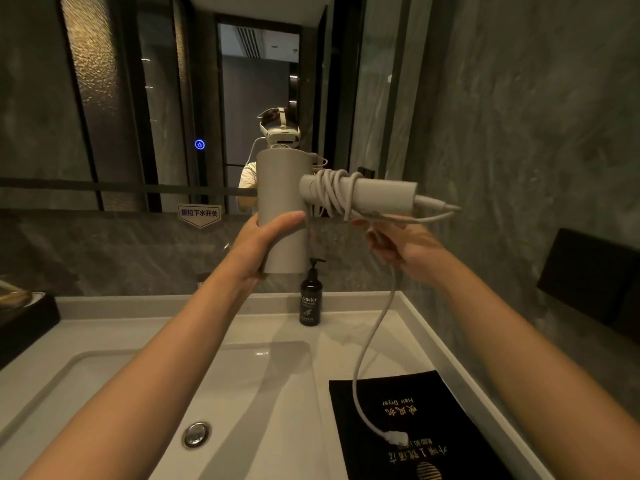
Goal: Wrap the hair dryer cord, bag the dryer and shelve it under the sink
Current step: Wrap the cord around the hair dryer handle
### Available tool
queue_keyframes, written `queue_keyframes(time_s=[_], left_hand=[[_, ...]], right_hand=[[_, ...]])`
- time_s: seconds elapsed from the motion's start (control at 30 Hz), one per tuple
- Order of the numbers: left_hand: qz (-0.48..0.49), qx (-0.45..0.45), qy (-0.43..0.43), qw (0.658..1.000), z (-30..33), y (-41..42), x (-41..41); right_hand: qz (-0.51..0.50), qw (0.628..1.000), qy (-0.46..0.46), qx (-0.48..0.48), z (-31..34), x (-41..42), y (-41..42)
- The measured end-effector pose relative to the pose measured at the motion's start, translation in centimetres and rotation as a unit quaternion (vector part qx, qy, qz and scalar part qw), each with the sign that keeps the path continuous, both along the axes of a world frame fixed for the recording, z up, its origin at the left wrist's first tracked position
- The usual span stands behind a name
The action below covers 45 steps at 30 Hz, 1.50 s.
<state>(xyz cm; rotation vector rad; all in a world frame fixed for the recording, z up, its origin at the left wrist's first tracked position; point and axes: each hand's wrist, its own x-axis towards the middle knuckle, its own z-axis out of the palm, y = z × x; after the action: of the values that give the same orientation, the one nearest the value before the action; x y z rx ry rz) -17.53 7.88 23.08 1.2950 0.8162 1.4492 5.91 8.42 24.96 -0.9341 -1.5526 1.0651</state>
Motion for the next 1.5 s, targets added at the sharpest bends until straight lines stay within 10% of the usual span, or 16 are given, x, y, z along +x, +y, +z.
queue_keyframes(time_s=[0.5, 0.77, 1.13, 1.5], left_hand=[[0.262, -0.020, 0.020, 0.965, -1.2, 1.7, -0.8], [0.347, -0.019, 0.104, 0.932, -1.6, 2.3, -3.3], [0.106, 0.010, 0.241, 0.965, -1.4, -0.7, -5.7], [-0.070, -0.014, 0.132, 0.989, -1.8, -2.8, -4.6]], right_hand=[[-0.027, 0.932, -0.357, 0.053, -0.1, -1.4, -3.8], [-0.057, 0.910, -0.371, 0.175, 3.0, 0.7, -4.0], [-0.160, 0.920, -0.234, 0.270, 6.1, 1.2, -1.4], [-0.103, 0.968, -0.164, 0.158, 2.1, -3.0, -1.9]])
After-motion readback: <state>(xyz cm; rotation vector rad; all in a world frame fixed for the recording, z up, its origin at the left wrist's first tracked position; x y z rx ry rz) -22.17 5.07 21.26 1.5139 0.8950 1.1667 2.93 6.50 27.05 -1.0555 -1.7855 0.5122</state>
